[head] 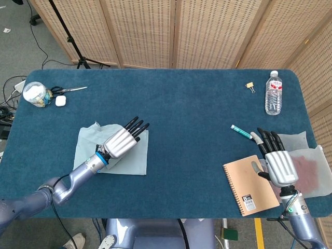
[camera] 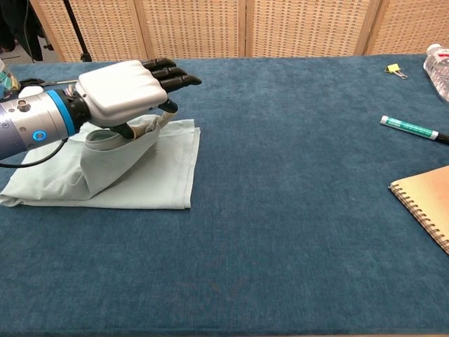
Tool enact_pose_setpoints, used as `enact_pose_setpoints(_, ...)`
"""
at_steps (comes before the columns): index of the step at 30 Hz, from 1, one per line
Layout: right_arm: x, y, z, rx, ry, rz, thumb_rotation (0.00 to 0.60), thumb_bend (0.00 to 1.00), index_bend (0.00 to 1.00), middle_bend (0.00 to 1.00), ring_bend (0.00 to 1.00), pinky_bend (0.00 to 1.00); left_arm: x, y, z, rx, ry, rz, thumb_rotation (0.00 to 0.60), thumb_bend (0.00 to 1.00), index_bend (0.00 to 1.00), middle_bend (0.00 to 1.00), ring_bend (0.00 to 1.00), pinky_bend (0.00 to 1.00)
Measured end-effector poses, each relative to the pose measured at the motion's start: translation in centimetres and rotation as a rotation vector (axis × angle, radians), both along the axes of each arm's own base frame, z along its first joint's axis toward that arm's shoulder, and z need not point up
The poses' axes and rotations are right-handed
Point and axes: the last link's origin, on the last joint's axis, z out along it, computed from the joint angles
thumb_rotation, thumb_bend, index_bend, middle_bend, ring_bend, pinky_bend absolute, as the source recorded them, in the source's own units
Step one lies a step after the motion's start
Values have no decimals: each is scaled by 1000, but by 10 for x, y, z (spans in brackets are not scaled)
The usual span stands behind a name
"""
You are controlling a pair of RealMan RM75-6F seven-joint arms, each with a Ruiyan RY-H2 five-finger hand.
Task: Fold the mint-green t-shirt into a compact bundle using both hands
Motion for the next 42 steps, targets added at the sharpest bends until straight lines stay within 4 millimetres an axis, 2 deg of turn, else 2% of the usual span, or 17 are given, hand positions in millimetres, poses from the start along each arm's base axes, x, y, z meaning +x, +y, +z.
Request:
enact_pose_setpoints(15, 0, 1, 2, 5, -6, -1, 600, 388, 0, 0, 0, 0, 11, 2, -29, 8, 21, 38, 600, 637, 679, 0, 0, 0)
enact_pose_setpoints(16, 0, 1, 2, 5, -6, -1, 600, 388, 0, 0, 0, 0, 11, 2, -30, 10, 23, 41, 600, 630, 632, 0, 0, 0)
enact_pose_setpoints(18, 0, 2, 2, 6, -6, 0, 600, 388, 0, 0, 0, 0, 10, 2, -32, 12, 22, 51, 600, 617, 449, 0, 0, 0)
enact_pose_setpoints(20, 0, 2, 2, 7, -7, 1, 600, 388, 0, 0, 0, 0, 11, 2, -33, 14, 16, 65, 600, 599, 145, 0, 0, 0)
enact_pose_setpoints(22, 1, 2, 2, 7, -7, 2, 600, 388, 0, 0, 0, 0, 12, 2, -34, 11, 3, 76, 600, 586, 13, 0, 0, 0)
enact_pose_setpoints(25, 1, 3, 2, 7, -7, 2, 600, 388, 0, 0, 0, 0, 14, 1, -34, 2, -27, 90, 600, 538, 0, 0, 0, 0)
enact_pose_setpoints(27, 1, 3, 2, 9, -6, 2, 600, 388, 0, 0, 0, 0, 15, 1, -34, 4, -37, 92, 600, 452, 0, 0, 0, 0)
enact_pose_setpoints(29, 1, 3, 2, 9, -6, 2, 600, 388, 0, 0, 0, 0, 16, 1, -34, 1, -58, 98, 600, 316, 0, 0, 0, 0)
enact_pose_setpoints(34, 1, 3, 2, 9, -5, 2, 600, 388, 0, 0, 0, 0, 20, 2, -28, -3, -131, 125, 600, 156, 0, 0, 0, 0)
enact_pose_setpoints(39, 1, 3, 1, 12, -2, 2, 600, 388, 0, 0, 0, 0, 23, 4, -17, -13, -221, 146, 600, 123, 0, 0, 0, 0)
enact_pose_setpoints(42, 1, 4, 0, 14, 1, 4, 600, 388, 0, 0, 0, 0, 24, 6, -3, -8, -288, 154, 600, 123, 0, 0, 0, 0)
